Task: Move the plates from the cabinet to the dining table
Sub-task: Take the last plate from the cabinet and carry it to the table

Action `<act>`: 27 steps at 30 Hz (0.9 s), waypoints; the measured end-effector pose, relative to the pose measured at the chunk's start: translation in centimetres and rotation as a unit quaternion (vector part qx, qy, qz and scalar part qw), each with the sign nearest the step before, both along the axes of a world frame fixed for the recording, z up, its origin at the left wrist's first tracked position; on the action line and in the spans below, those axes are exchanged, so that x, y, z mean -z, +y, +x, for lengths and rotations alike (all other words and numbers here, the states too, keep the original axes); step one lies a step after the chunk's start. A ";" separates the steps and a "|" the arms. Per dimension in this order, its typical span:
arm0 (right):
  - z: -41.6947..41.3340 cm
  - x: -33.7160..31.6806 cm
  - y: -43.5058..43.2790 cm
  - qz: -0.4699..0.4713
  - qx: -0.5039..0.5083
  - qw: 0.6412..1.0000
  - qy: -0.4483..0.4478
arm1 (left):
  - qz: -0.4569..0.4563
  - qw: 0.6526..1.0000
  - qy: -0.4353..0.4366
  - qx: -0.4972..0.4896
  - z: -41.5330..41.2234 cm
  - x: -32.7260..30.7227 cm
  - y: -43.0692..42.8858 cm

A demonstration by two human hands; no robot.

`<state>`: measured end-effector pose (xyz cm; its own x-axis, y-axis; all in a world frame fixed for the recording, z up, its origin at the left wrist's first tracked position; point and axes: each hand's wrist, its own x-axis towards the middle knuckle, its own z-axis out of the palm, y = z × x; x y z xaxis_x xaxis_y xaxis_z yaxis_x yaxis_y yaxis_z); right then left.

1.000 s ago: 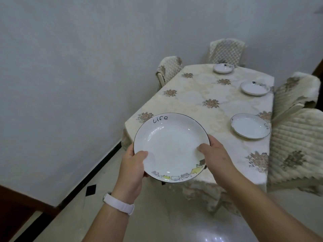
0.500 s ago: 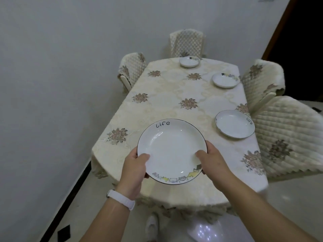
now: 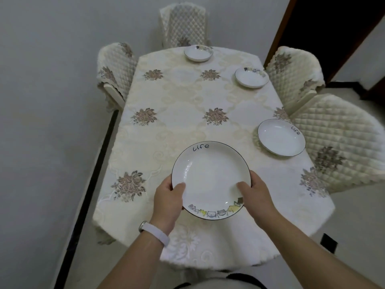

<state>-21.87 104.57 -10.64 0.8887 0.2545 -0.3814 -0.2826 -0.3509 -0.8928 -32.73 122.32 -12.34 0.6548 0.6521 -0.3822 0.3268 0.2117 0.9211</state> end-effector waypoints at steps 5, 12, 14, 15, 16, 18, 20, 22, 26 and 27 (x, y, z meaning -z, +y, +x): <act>0.0 3.4 0.3 -0.038 0.024 0.999 -0.001 | 0.030 0.997 0.047 0.057 1.0 3.6 1.3; 0.1 8.6 -1.2 -0.140 -0.024 0.989 0.032 | 0.063 0.984 0.118 0.117 1.3 8.5 0.7; 0.0 9.6 -1.4 -0.165 -0.042 0.985 0.034 | 0.091 0.980 0.132 0.121 1.2 9.3 0.4; 0.0 10.1 -1.5 -0.177 -0.050 0.982 0.034 | 0.104 0.978 0.135 0.118 1.2 9.7 0.2; 0.1 10.5 -1.6 -0.187 -0.057 0.980 0.033 | 0.114 0.977 0.138 0.116 1.1 10.0 0.1; 0.2 11.3 -1.7 -0.203 -0.071 0.976 0.036 | 0.127 0.974 0.144 0.117 1.0 10.6 -0.1; 0.4 12.1 -1.8 -0.214 -0.078 0.973 0.037 | 0.134 0.972 0.150 0.120 1.0 11.0 -0.2; 0.4 12.7 -1.9 -0.227 -0.086 0.970 0.031 | 0.135 0.970 0.160 0.120 0.9 11.3 -0.4; 0.1 13.3 -2.1 -0.255 -0.099 0.962 0.020 | 0.141 0.969 0.169 0.115 0.6 11.7 -0.5; 0.1 13.4 -2.2 -0.255 -0.098 0.962 0.018 | 0.141 0.969 0.169 0.115 0.6 11.9 -0.5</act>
<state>-21.80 102.36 -24.03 0.8261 0.1875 -0.5314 -0.1942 -0.7906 -0.5808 -32.16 121.86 -24.23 0.6635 0.6138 -0.4277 0.6288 -0.1477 0.7634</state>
